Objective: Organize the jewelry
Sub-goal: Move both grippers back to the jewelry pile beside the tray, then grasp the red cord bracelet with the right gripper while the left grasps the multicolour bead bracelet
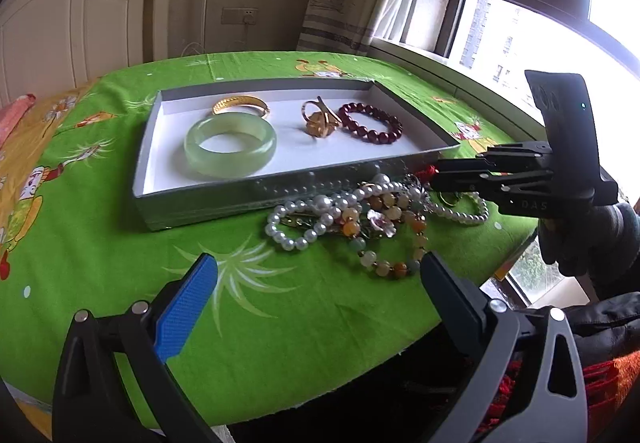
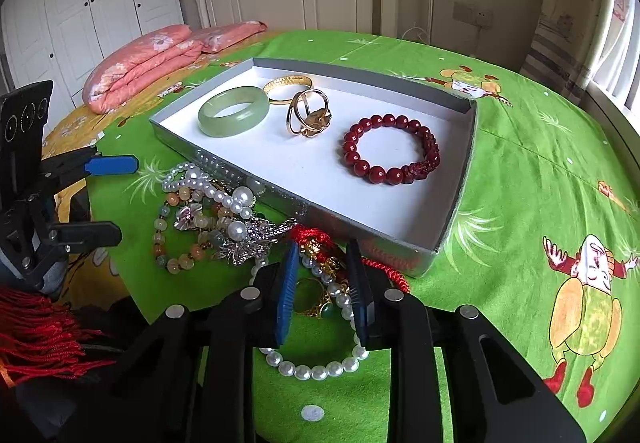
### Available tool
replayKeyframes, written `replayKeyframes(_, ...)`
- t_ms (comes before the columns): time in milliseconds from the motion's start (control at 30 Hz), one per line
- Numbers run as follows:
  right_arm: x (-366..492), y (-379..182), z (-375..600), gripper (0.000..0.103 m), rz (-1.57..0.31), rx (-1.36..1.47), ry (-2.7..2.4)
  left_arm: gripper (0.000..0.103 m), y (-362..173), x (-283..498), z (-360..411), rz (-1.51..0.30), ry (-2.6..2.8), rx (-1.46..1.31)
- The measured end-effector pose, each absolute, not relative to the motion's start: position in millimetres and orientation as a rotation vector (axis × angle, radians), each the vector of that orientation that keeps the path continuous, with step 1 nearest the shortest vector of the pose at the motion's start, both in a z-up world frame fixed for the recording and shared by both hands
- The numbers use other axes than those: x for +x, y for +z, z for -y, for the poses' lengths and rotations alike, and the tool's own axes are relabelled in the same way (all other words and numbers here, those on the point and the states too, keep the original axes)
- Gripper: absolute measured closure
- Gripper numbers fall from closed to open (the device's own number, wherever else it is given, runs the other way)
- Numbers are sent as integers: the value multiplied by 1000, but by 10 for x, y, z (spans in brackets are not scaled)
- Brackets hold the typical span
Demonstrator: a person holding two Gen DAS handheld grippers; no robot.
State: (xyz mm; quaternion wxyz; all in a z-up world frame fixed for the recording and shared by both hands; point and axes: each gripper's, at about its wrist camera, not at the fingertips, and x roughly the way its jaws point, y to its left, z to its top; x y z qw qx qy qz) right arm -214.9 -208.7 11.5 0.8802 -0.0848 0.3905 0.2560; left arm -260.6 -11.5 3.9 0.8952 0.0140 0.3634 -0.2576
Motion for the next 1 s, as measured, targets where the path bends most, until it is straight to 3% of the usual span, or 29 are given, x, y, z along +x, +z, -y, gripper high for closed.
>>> replayKeyframes(167, -2186, 154, 2175, 95, -773, -164, 518, 6, -32, -2622, 285, -771, -570, 58)
replayKeyframes(333, -2191, 152, 2218, 95, -767, -134, 512, 38, -28, -2560, 349, -780, -604, 40)
replayKeyframes(467, -2202, 164, 2212, 95, -757, -127, 516, 43, -31, -2502, 406, -784, -588, 46)
replayKeyframes(500, -2205, 170, 2212, 95, -756, -125, 518, 50, -31, -2488, 414, -785, -588, 43)
replayKeyframes(567, -2208, 178, 2221, 95, -754, -126, 518, 86, -40, -2459, 430, -803, -612, 27)
replayKeyframes(833, -2214, 178, 2217, 95, -754, -116, 519, 86, -47, -2422, 466, -820, -619, 26)
replayKeyframes(1000, -2236, 222, 2231, 95, -730, -110, 510, 94, 3, -2522, 497, -774, -585, 82)
